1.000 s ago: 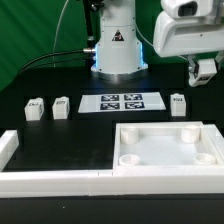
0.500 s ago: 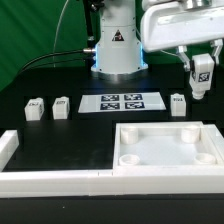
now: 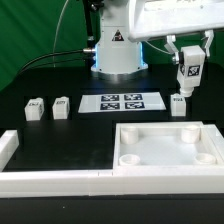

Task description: Assemble one leg

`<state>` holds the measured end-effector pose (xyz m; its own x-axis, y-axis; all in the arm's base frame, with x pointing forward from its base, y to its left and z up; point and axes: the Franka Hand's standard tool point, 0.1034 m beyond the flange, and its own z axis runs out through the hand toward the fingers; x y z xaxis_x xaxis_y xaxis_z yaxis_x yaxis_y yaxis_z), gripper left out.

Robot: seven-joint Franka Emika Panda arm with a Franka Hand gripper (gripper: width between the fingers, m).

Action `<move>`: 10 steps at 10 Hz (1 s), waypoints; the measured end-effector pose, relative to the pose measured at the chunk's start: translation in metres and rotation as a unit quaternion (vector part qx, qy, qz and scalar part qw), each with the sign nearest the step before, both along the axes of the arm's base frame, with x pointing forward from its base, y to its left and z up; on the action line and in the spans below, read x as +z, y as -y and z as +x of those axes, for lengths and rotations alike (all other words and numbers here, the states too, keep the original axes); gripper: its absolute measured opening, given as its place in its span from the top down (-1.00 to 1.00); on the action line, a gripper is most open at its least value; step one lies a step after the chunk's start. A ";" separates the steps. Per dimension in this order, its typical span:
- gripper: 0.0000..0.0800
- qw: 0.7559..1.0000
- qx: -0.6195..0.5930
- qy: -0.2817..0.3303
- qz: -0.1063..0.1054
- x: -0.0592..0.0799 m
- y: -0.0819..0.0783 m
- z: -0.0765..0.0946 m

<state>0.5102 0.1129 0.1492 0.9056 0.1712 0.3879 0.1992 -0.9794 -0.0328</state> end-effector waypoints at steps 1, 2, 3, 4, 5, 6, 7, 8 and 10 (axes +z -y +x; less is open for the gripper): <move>0.27 1.000 0.000 0.000 0.000 0.000 0.000 0.000; 0.27 1.000 0.000 0.000 0.000 -0.001 0.000 0.000; 0.27 1.000 0.000 0.000 0.000 -0.001 0.000 0.001; 0.27 1.000 0.001 -0.005 0.001 -0.001 -0.004 0.011; 0.27 1.000 0.003 -0.002 0.005 0.004 -0.012 0.032; 0.27 1.000 0.006 0.004 0.008 0.004 -0.016 0.048; 0.27 1.000 0.010 0.007 0.009 0.000 -0.019 0.059; 0.27 1.000 0.013 0.005 0.009 -0.008 -0.020 0.067; 0.27 0.999 0.032 0.010 0.004 -0.016 -0.020 0.081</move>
Offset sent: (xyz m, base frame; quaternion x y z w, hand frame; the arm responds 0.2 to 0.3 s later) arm 0.0637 0.0061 0.0014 -0.0197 0.0057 -0.0335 0.9992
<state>0.5915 0.1333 0.1335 0.8846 0.2257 0.4082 0.2624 -0.9643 -0.0352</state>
